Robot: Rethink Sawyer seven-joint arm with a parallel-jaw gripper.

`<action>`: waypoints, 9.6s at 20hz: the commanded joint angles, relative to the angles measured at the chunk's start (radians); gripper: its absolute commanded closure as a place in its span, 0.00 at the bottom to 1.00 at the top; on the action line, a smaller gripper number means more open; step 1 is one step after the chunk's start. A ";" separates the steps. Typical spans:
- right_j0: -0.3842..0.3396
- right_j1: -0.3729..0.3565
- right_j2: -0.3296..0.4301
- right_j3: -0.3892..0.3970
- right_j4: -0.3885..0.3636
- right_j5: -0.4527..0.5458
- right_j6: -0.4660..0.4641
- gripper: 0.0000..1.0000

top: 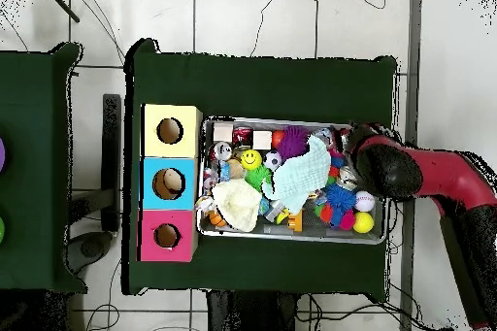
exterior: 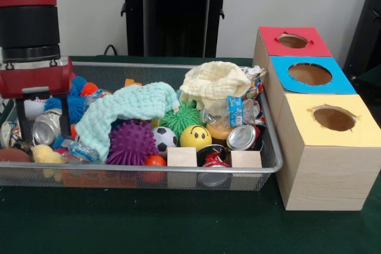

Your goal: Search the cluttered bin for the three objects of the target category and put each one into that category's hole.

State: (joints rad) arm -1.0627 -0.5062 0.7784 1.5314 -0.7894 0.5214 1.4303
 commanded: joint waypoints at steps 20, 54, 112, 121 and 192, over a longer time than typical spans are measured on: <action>0.024 0.104 -0.132 -0.014 -0.082 0.088 -0.199 0.00; -0.028 0.246 -0.004 -0.079 -0.119 -0.093 -0.232 0.00; 0.029 0.257 0.031 -0.172 -0.197 -0.006 -0.306 0.00; 0.036 0.292 0.039 -0.212 -0.217 0.008 -0.333 0.00; 0.013 0.317 -0.041 -0.255 -0.201 0.137 -0.325 0.00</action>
State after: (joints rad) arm -1.0641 -0.2956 0.7888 1.4047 -0.9194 0.6106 1.4167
